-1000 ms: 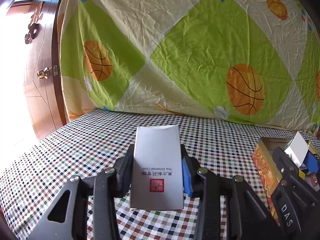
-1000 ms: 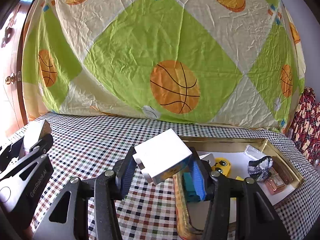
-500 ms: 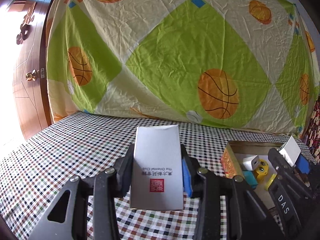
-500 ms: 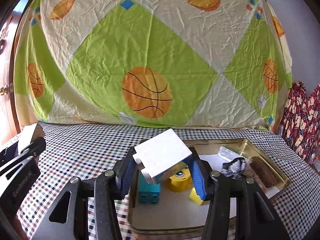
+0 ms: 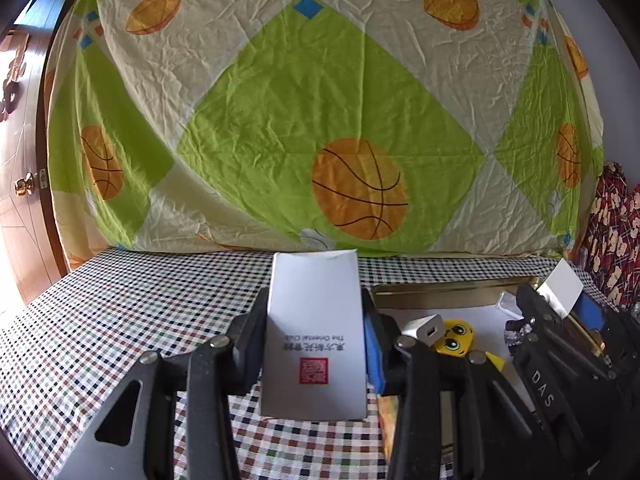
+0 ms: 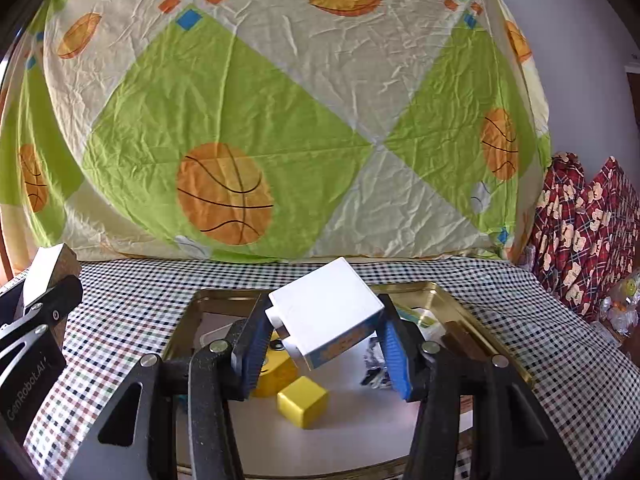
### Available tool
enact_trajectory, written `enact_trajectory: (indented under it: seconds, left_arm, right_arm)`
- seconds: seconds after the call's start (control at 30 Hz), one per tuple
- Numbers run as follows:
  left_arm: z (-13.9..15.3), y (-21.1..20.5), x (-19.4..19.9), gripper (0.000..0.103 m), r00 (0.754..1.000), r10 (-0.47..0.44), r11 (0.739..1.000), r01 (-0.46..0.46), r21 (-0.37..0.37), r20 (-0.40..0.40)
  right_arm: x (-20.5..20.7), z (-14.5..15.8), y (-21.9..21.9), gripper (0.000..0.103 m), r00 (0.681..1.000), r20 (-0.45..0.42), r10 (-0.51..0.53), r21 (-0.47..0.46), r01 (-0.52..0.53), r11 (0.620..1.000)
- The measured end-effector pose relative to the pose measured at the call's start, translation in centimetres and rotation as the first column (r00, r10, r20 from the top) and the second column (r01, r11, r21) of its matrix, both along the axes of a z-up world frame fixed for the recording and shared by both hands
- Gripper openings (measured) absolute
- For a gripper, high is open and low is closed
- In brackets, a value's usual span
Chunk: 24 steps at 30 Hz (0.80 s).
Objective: Organize rigid objects
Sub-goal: 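Carry the white box and white block over the gold tin tray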
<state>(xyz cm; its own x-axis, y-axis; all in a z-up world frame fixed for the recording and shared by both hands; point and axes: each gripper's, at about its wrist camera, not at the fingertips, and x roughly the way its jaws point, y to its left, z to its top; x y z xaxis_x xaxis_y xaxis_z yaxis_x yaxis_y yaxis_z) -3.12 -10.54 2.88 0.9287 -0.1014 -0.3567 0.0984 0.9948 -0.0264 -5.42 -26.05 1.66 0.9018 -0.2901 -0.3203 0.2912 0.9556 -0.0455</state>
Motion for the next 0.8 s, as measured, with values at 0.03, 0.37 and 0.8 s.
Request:
enact_trajectory:
  seconds: [0.03,0.37,0.8]
  left_arm:
    - [0.0,-0.4,0.0,0.04,1.0,-0.007,1.0,0.007,0.003,0.002]
    - [-0.3,-5.1,0.3,0.04,0.997,-0.074,0.997,0.075,0.023,-0.005]
    - [-0.5,-7.0,0.7,0.04,0.995,-0.102,0.995,0.102,0.02,-0.014]
  right_arm:
    - [0.0,0.0,-0.5,0.053,1.0,-0.001,-0.007,0.0,0.007,1.0]
    - [0.1,-0.1,-4.2,0.053,0.998,-0.013,-0.059,-0.001,0.059,0.998]
    - [-1.0,0.1,-7.9,0.053,0.998,0.016,-0.055,0.028,0.054,0.998]
